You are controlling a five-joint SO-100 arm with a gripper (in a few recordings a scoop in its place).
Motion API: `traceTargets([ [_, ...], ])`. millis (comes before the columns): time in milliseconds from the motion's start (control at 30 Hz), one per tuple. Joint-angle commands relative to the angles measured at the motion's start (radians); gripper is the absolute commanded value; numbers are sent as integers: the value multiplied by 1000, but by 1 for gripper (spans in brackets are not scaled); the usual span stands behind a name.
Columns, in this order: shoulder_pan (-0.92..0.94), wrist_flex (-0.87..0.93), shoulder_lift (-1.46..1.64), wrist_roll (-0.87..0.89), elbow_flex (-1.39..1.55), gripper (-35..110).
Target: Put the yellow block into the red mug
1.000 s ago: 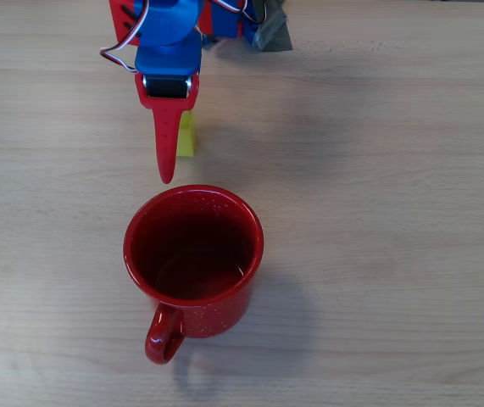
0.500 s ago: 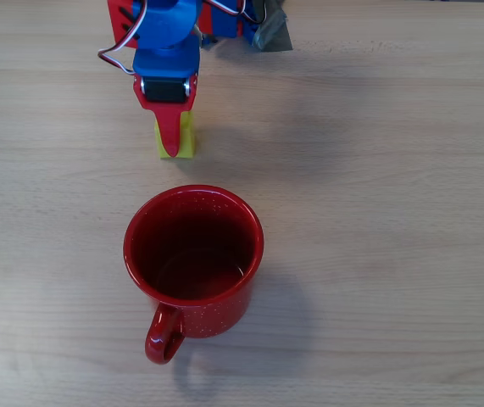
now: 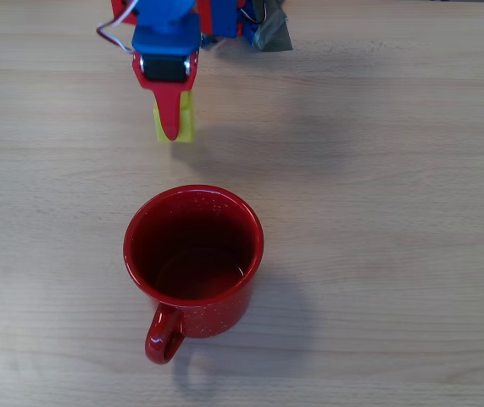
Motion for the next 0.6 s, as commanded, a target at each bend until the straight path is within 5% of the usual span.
traceTargets([
  [0,-3,58,100,-2,-61,0],
  [567,-114,344,-87,256,-721,0],
])
